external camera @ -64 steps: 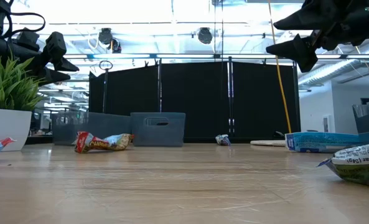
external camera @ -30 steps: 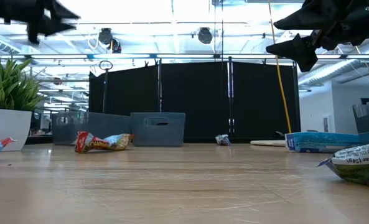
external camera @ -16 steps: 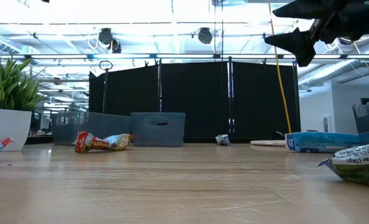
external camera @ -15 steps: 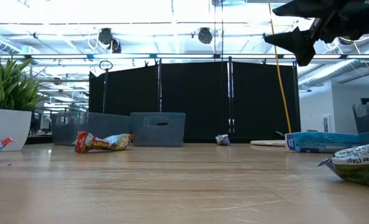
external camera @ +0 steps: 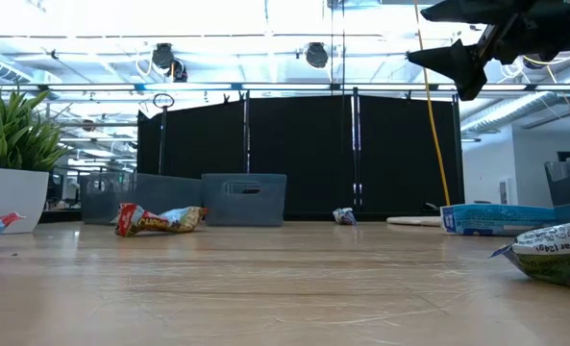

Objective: Pick and place Granola Bars by type
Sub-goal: Put the yellow granola bar into the bottom black transparent bin

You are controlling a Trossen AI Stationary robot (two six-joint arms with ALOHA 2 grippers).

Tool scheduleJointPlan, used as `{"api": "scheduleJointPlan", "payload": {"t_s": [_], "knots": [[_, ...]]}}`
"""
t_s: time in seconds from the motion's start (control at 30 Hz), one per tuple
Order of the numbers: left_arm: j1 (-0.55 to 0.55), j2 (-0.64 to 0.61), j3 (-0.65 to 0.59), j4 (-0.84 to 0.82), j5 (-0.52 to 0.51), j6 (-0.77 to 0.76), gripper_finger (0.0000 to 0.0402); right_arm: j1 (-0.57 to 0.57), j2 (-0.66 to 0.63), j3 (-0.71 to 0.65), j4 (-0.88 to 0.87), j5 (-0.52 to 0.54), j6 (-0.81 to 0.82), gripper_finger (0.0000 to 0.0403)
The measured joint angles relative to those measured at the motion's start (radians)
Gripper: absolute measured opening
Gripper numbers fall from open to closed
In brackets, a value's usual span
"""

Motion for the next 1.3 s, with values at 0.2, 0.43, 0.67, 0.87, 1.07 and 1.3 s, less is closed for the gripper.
{"api": "scheduleJointPlan", "payload": {"t_s": [0.2, 0.43, 0.67, 0.87, 1.07, 1.3], "knots": [[-0.06, 0.067, 0.049, -0.071, 0.006, -0.296, 0.0182, 0.0, 0.0, 0.0, 0.02, -0.001, 0.007, 0.0263], [-0.197, 0.207, 0.105, -0.092, 0.055, -0.791, 0.018, -0.001, 0.0, 0.0, 0.03, -0.047, 0.006, 0.0263], [-0.312, 0.359, 0.2, -0.11, 0.052, -1.136, 0.0132, 0.0, 0.0, 0.0, 0.029, -0.155, 0.004, 0.0263], [-0.375, 0.422, 0.245, -0.069, 0.102, -1.394, 0.0086, 0.0, 0.0, 0.0, 0.029, -0.221, 0.0, 0.0263], [-0.459, 0.443, 0.258, -0.065, 0.17, -1.641, 0.0085, 0.0, 0.0, 0.0, 0.029, -0.31, 0.0, 0.0263], [-0.566, 0.443, 0.258, -0.038, 0.211, -2.007, 0.0149, 0.0, 0.0, 0.0, 0.029, -0.314, 0.0, 0.0263]]}}
